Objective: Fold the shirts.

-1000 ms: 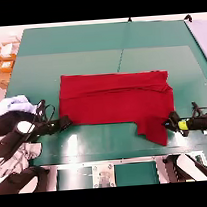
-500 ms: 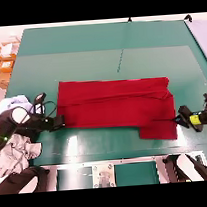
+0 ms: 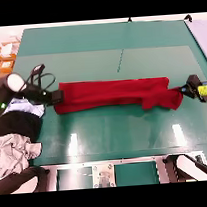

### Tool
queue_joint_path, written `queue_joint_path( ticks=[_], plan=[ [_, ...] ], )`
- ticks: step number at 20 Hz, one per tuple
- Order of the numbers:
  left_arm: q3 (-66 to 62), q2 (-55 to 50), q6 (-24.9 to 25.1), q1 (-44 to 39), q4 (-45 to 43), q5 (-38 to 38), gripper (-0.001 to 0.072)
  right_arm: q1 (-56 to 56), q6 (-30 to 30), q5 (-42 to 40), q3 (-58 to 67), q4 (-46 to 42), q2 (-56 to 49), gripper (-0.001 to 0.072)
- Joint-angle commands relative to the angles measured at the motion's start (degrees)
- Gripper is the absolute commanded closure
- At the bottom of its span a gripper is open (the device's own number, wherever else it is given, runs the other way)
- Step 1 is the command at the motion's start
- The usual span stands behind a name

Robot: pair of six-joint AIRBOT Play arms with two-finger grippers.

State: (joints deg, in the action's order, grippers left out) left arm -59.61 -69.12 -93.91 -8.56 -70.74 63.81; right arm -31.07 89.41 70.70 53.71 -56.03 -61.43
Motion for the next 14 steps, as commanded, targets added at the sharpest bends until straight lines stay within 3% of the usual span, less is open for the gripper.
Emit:
queue_joint_path(
  ticks=[1,6,7,8,9,11,13,14],
  plan=[
    [-11.9,-11.7,3.3,0.0,0.7,0.1,0.0685,5.4,-0.1,-5.3,6.3,2.5,-9.9,0.0692],
    [-23.6,-27.3,5.5,0.0,1.1,-2.3,0.0682,9.6,-0.1,-13.6,13.4,3.7,-26.3,0.0691],
    [-24.8,-28.8,5.5,0.0,1.1,-4.3,0.054,9.8,-0.1,-14.8,15.3,4.5,-28.9,0.0685],
    [-25.4,-29.1,5.4,0.0,1.1,-6.3,0.0084,9.7,-0.1,-14.7,17.2,5.0,-30.7,0.0604],
    [-26.1,-29.1,5.3,0.1,1.0,-7.8,0.0033,9.4,-0.4,-13.8,19.6,5.0,-31.6,0.0505],
    [-30.4,-29.0,5.4,0.9,0.4,-4.6,0.0032,7.6,-4.7,-10.4,25.4,4.9,-31.7,0.0407],
    [-36.0,-29.0,5.4,2.6,-1.5,1.8,0.0032,4.3,-9.7,-5.3,31.0,3.5,-31.7,0.0177],
    [-38.4,-29.0,5.4,3.6,-1.5,5.0,0.0032,2.6,-11.5,-3.4,32.1,2.2,-31.7,0.0167]
  ],
)
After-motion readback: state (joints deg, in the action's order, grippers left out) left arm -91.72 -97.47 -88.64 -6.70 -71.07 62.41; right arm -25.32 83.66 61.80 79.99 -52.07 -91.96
